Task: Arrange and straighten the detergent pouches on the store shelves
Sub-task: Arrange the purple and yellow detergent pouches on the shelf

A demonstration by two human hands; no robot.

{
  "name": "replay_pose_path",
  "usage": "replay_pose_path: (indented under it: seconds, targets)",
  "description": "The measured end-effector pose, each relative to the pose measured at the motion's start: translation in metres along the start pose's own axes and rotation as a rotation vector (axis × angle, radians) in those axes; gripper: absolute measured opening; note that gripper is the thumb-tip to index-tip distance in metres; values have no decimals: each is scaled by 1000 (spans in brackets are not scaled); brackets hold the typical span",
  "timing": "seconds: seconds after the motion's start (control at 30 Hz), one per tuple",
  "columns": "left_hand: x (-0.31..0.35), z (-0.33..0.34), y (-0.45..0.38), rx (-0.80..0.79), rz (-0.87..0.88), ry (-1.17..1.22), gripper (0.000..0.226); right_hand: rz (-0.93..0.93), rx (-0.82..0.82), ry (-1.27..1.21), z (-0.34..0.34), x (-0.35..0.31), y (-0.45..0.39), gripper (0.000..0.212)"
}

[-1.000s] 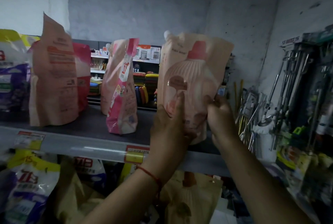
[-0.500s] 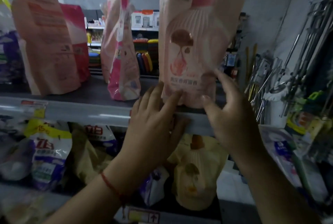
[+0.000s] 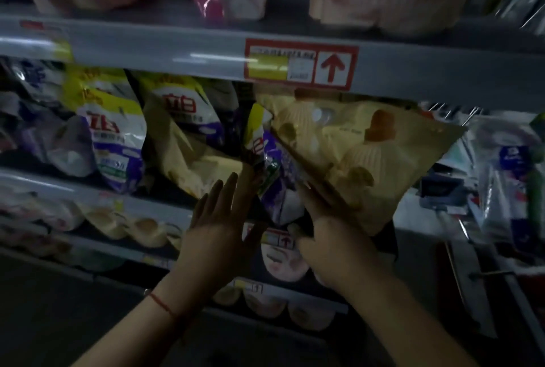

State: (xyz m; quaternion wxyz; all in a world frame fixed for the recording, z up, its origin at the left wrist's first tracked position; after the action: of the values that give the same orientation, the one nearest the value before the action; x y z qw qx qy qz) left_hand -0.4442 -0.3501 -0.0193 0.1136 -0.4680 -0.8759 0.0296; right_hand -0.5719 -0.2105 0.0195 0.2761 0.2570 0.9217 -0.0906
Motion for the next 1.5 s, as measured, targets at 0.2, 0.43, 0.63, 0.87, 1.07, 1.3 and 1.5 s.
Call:
replay_pose_path:
  seconds: [0.2,0.43,0.63,0.87,1.07,1.3,1.5]
  targets:
    - [-12,25,-13,-114,-89,77,77,26,-93,180,25,-5,-54,72]
    - [-6,21,-21,-58,-29,105,83,20,-33,353,34,-10,-107,77]
    - [-7,19,-27,-90,-77,114,82,80,153,446,50,-16,-128,81]
    - [-9,17,-27,-123,-103,80,80,223,221,470,43,-17,-153,25]
    - [-8,19,-25,-116,-110,130,76,121,238,408,31,-9,-144,36]
    - [6,27,-25,57,-146,660,53,32,331,221,21,-2,-125,36]
    - [43,24,-22,-491,-653,1538,58,-27,399,34,8,3,-101,34]
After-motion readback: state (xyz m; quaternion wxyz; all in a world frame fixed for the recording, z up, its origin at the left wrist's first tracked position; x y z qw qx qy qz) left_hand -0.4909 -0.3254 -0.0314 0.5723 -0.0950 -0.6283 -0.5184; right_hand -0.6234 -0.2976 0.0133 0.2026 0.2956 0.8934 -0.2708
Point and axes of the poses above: each hand's wrist, its own y-axis away from the middle knuckle, its own z-axis out of the palm, x = y × z, the point moved 2 cm from there along -y, towards the middle knuckle, and after that the axes turned 2 degrees about -y, right-handed, at the moved point
